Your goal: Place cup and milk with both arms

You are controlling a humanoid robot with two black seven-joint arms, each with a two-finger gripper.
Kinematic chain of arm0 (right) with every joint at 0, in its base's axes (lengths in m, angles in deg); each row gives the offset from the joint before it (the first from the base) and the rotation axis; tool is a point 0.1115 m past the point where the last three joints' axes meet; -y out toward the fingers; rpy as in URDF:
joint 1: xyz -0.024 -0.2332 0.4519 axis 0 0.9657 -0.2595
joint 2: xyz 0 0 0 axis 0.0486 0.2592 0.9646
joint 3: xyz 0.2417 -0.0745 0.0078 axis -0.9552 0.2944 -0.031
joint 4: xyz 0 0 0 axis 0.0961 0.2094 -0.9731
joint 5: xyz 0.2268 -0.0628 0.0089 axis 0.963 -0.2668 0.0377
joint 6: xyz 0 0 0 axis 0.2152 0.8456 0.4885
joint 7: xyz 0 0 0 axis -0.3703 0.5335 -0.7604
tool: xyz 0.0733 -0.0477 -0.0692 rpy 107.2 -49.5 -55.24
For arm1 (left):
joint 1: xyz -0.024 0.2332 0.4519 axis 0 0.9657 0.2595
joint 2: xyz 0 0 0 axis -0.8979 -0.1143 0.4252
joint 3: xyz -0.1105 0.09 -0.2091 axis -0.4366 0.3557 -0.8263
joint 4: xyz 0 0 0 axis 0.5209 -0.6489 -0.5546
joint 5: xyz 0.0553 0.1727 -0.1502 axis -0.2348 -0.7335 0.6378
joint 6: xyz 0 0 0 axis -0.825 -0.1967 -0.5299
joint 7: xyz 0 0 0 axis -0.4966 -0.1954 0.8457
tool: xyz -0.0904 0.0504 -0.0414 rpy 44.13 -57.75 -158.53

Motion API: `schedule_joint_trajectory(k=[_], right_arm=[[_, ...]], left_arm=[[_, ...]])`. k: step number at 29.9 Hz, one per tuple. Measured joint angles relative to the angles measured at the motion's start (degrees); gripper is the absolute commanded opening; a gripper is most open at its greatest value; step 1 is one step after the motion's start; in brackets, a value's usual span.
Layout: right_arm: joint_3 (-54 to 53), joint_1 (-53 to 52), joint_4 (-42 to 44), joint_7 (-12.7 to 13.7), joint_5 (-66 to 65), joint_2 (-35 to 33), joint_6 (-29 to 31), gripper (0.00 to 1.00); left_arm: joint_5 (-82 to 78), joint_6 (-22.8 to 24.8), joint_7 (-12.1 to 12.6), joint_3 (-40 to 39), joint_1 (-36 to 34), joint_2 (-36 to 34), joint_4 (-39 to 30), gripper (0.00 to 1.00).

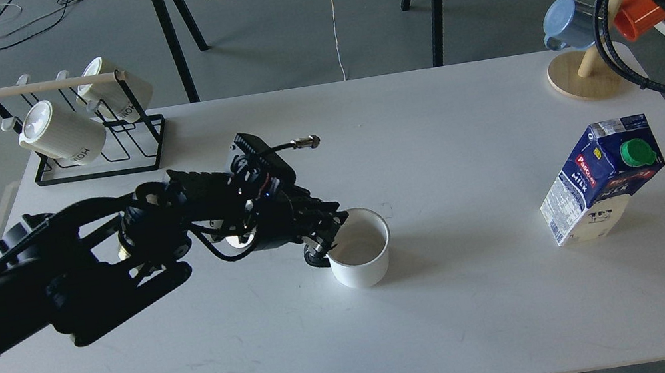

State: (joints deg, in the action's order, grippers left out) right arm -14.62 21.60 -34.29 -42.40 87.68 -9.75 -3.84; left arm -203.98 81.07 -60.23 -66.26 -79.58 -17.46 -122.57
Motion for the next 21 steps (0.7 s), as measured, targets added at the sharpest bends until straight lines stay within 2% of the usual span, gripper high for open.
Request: schedule_joint_trajectory(k=[4, 7, 11, 13, 15, 21], right_arm=[[0.0, 0.0, -0.18, 0.0, 0.0, -0.07, 0.0, 1.0], [0.01, 0.02, -0.63, 0.0, 0.0, -0.99, 0.0, 1.0], [0.01, 1.0, -2.68, 0.0, 0.18, -3.81, 0.0, 1.0], [-0.02, 2.58, -4.85, -0.02, 0.53, -6.32, 0.0, 1.0], [-0.43, 4.94, -7.41, -0.15, 0.72, -8.23, 0.0, 1.0], [-1.63, 12.15, -13.88, -0.37, 2.5, -13.46, 0.0, 1.0]], left_arm=[[5.84, 0.0, -1.01, -4.34, 0.04, -2.44, -0.33, 0.52], [13.56, 0.01, -1.66, -7.06, 0.04, -5.27, -0.37, 0.62], [27.63, 0.01, -2.44, -12.16, 0.14, -9.04, -0.13, 0.89], [36.8, 0.01, -2.6, -14.53, 0.34, -10.42, 0.58, 0.94], [47.37, 0.01, -2.57, -16.63, 0.43, -11.51, 2.27, 0.99], [75.39, -0.01, -2.34, -22.73, 0.46, -12.52, 11.18, 0.99]])
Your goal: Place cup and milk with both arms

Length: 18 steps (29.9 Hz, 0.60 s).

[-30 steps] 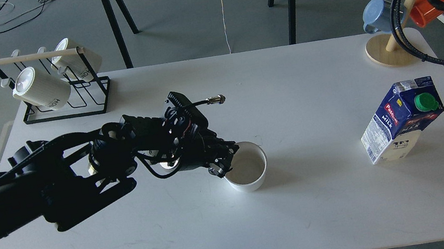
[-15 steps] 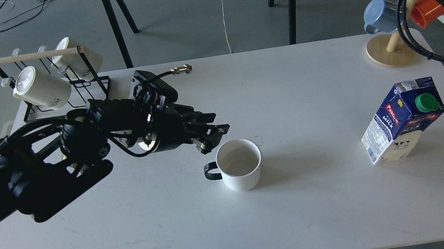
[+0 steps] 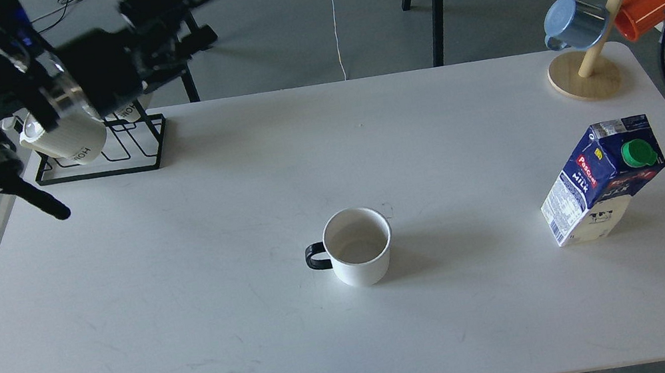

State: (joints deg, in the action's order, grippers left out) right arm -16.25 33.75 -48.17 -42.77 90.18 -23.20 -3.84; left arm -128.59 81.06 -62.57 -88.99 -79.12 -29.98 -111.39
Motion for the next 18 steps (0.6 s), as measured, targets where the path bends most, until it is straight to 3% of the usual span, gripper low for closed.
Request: schedule_joint_trajectory(k=[11, 18], right_arm=[[-6.67, 19.87, -12.99, -0.71, 14.95, -12.62, 0.0, 0.99], [-11.81, 37.66, -19.53, -3.82, 19.36, -16.72, 0.0, 0.99]], left_arm=[[39.86, -0.03, 0.23, -2.01, 0.01, 2.84, 15.58, 0.99], [44.61, 0.02, 0.26, -2.01, -0.23, 4.37, 18.29, 0.99]])
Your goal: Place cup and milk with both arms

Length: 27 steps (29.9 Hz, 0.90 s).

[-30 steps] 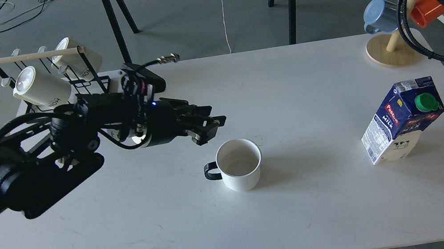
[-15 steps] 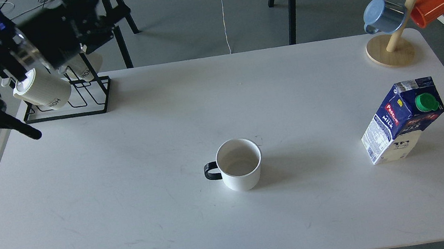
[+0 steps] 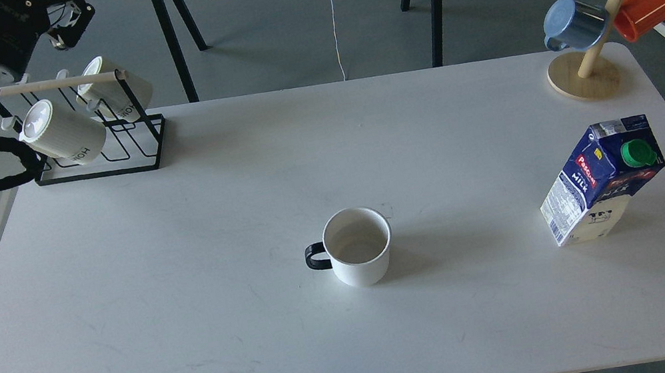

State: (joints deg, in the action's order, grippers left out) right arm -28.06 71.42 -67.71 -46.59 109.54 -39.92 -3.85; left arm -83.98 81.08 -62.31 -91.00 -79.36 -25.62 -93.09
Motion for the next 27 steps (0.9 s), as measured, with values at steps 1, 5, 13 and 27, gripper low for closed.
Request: schedule_joint_trajectory(k=[1, 5, 13, 27], right_arm=[[-0.1, 1.7, -0.22, -0.09, 0.04, -0.03, 0.0, 0.99], [-0.23, 9.67, -0.38, -0.25, 0.32, -0.11, 0.0, 0.99], [0.11, 24.62, -0.45, -1.81, 0.24, 2.23, 0.0, 0.99], [-0.08, 35.53, -13.0, -1.99, -5.08, 9.49, 0.0, 0.99]], left_arm=[[0.03, 0.0, 0.0, 0.01, 0.01, -0.01, 0.02, 0.99], [0.08, 0.01, 0.0, 0.09, 0.13, -0.32, 1.1, 0.99], [0.24, 0.0, 2.27, 0.09, -0.32, -0.52, 7.54, 0.99], [0.21, -0.01, 3.73, 0.88, 0.08, -3.28, 7.7, 0.99]])
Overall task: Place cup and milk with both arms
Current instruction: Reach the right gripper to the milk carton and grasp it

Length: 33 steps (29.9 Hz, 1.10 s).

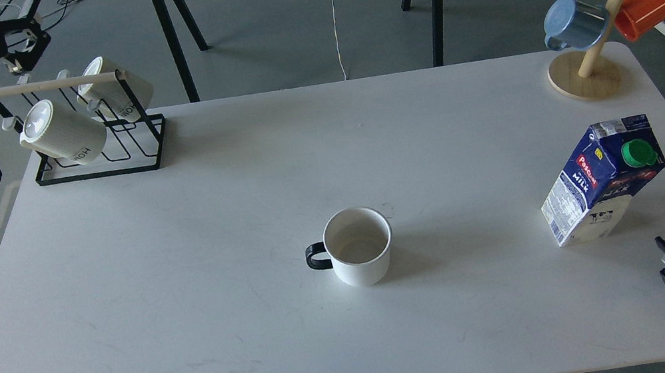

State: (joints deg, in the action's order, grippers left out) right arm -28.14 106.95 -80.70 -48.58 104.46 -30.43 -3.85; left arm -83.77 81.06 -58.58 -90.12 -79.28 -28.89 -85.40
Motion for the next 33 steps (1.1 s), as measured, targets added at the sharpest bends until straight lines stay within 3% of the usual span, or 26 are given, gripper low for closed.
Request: schedule_joint_trajectory(k=[11, 23, 33], right_arm=[[-0.51, -0.01, -4.05, 0.04, -5.95, 8.38, 0.0, 0.99], [-4.05, -1.56, -4.26, 0.06, -7.0, 15.64, 0.0, 0.99], [-5.94, -1.54, -4.05, 0.03, -7.03, 16.99, 0.0, 0.99]], left_arm=[[-0.48, 0.0, 3.09, 0.49, 0.27, -2.23, 0.09, 0.99], [-0.49, 0.0, 3.22, 1.95, 0.25, -3.65, 0.27, 0.99], [-0.46, 0.0, 3.22, 2.21, 0.29, -4.84, 0.36, 0.99]])
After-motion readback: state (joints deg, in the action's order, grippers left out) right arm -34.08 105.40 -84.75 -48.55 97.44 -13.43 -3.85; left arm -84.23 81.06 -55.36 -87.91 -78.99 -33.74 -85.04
